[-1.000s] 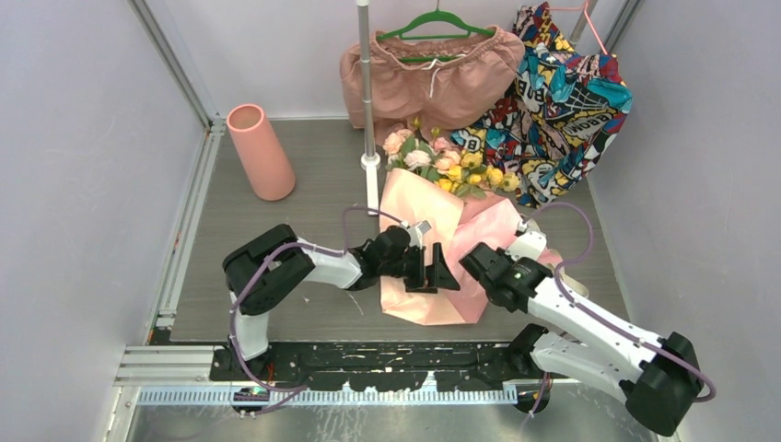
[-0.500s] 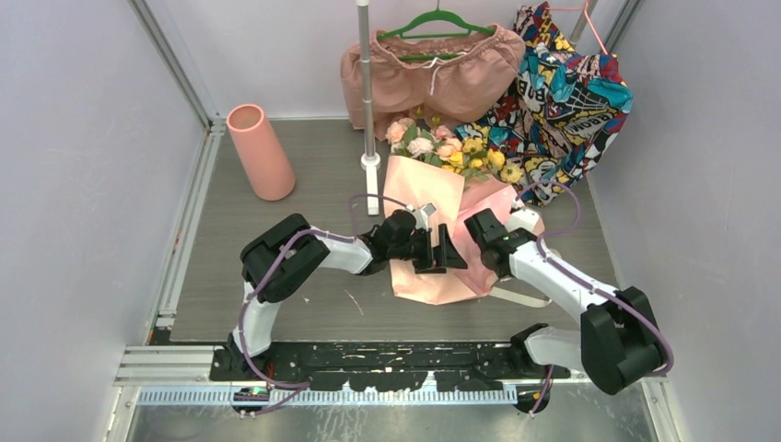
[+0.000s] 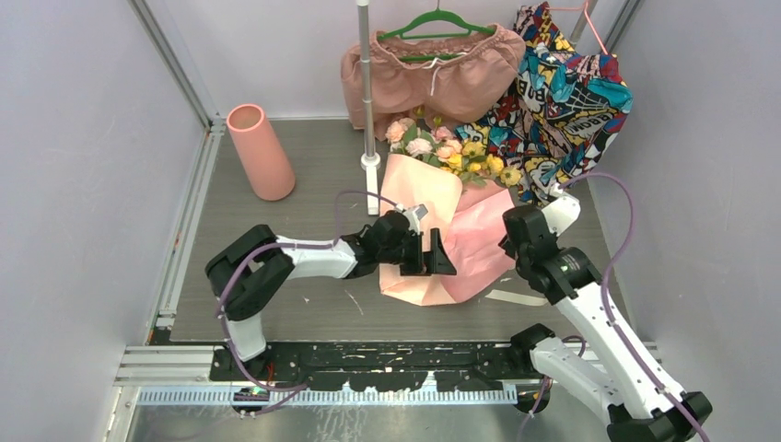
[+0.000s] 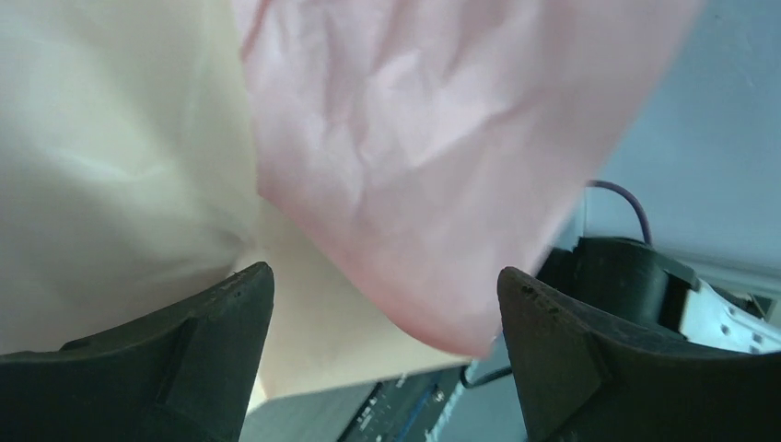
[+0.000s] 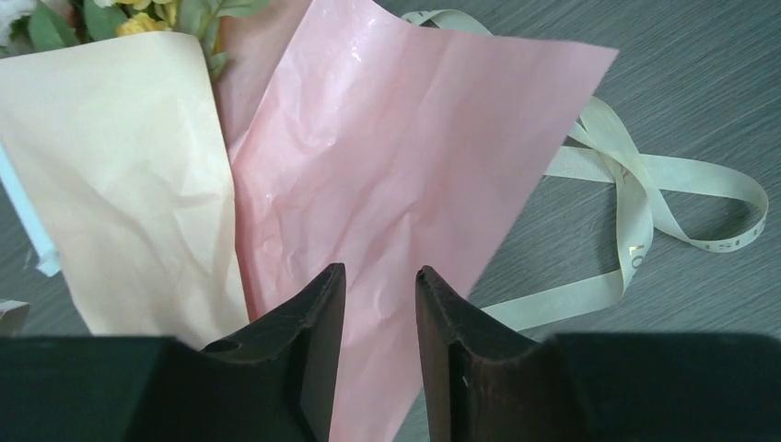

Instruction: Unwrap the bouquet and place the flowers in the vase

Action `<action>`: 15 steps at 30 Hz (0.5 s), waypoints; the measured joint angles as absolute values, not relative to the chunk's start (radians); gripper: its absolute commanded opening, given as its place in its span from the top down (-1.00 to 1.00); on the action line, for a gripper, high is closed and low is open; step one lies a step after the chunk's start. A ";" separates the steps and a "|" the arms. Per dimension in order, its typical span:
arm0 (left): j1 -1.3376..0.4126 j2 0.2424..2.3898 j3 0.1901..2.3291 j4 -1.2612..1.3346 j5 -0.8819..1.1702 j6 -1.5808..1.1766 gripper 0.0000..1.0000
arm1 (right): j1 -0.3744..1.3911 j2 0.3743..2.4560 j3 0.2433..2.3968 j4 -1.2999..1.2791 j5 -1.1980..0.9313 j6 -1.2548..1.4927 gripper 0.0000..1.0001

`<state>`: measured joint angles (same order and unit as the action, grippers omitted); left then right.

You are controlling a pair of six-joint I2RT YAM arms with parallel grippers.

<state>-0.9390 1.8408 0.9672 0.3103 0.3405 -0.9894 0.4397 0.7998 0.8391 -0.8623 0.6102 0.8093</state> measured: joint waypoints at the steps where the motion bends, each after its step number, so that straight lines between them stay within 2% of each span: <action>1: -0.948 1.820 0.966 0.297 0.336 -0.986 -0.82 | 0.441 0.784 0.853 -0.878 0.606 0.809 0.20; 8: -0.990 1.704 0.966 0.251 0.318 -0.963 -0.82 | 0.450 0.764 0.876 -0.906 0.572 0.798 0.21; 11: -0.988 1.666 0.966 0.213 0.301 -0.952 -0.83 | 0.450 0.860 0.857 -0.823 0.523 0.778 0.32; 15: -0.988 1.564 0.947 0.139 0.255 -0.923 -0.83 | 0.451 1.102 0.797 -0.633 0.430 0.765 0.47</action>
